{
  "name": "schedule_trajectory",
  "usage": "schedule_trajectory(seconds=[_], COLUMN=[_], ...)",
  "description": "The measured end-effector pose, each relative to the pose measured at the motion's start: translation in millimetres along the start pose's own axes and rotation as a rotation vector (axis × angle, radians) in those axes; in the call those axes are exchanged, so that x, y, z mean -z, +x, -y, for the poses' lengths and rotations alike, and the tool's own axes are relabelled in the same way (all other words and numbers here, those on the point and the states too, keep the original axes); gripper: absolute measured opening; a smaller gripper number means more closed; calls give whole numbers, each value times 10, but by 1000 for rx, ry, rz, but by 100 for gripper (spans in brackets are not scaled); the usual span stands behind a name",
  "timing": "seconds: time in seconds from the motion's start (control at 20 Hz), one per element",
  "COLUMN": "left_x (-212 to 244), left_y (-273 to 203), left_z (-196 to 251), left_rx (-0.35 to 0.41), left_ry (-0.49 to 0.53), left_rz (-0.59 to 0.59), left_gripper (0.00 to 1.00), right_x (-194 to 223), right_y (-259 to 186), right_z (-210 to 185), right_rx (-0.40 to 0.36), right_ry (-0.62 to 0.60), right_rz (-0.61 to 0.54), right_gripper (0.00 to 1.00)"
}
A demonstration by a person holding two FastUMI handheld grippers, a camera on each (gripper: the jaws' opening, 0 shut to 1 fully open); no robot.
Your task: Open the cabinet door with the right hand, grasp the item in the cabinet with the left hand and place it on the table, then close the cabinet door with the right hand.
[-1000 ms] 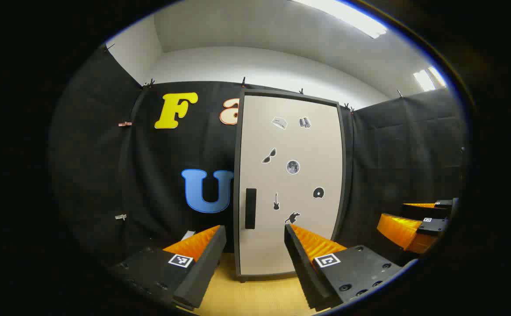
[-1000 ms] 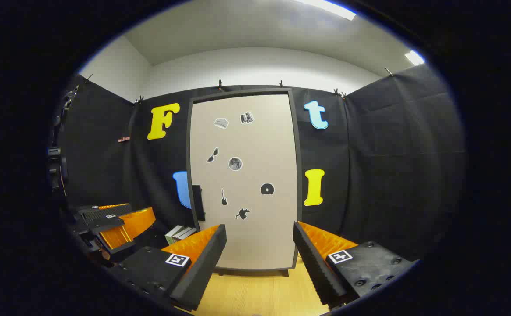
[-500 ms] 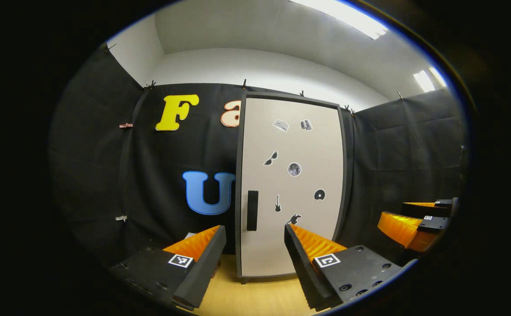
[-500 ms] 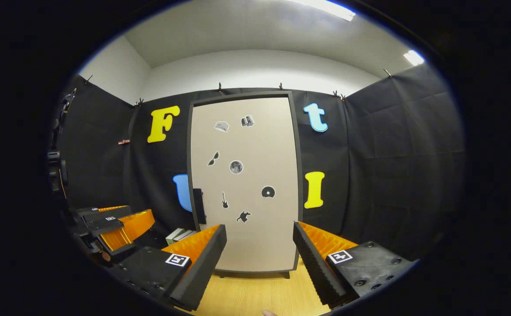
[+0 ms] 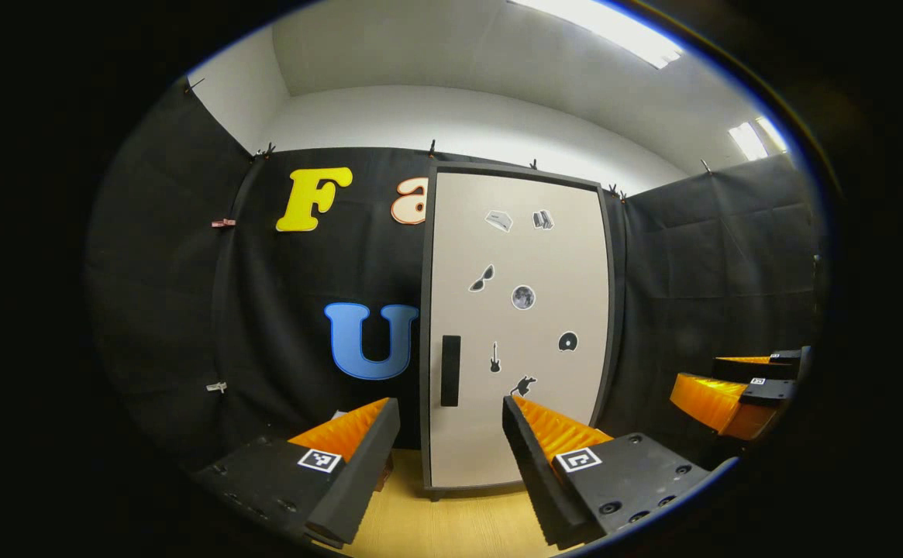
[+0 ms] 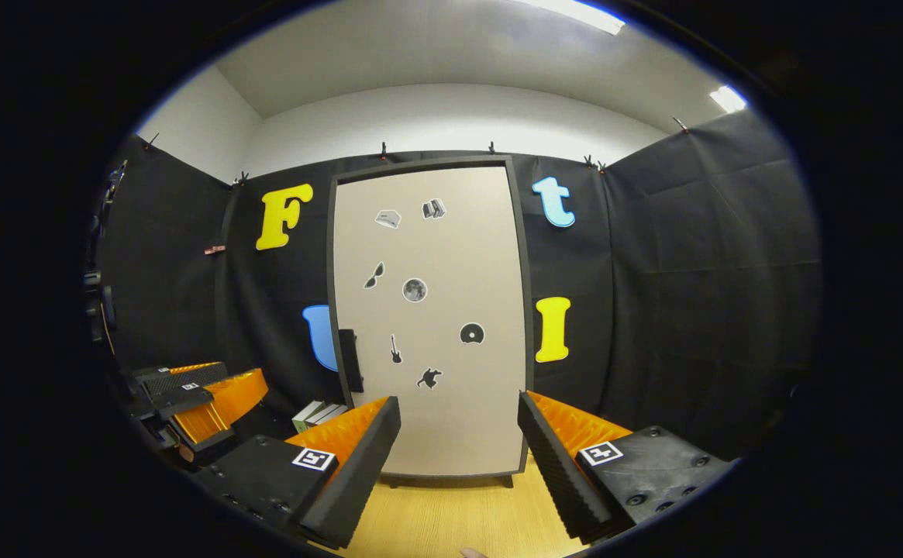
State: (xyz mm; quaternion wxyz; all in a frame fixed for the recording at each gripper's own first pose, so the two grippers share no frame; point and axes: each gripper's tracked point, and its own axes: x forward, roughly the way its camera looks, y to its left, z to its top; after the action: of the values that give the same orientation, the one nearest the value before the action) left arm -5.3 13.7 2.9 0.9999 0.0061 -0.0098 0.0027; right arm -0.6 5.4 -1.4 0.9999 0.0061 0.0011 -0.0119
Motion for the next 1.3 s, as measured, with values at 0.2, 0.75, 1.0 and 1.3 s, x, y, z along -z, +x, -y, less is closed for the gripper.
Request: schedule_trajectory(seconds=[0.2, 0.75, 1.0, 1.3], left_x=[-6, 12, 65, 81], left_y=[-30, -217, -280, -327], left_z=[-56, -829, -1231, -1581], left_rx=[7, -87, -158, -224], left_ry=[-3, 10, 35, 27], left_rz=[8, 21, 8, 17], left_gripper=[85, 85, 85, 85], right_x=[2, 158, 288, 491], right_y=[44, 655, 1112, 1803], right_z=[-111, -1236, -1680, -1898], right_rx=[-9, -172, -210, -158], right_ry=[-14, -53, -35, -10], right_rz=[4, 17, 14, 14], right_gripper=[98, 98, 97, 97])
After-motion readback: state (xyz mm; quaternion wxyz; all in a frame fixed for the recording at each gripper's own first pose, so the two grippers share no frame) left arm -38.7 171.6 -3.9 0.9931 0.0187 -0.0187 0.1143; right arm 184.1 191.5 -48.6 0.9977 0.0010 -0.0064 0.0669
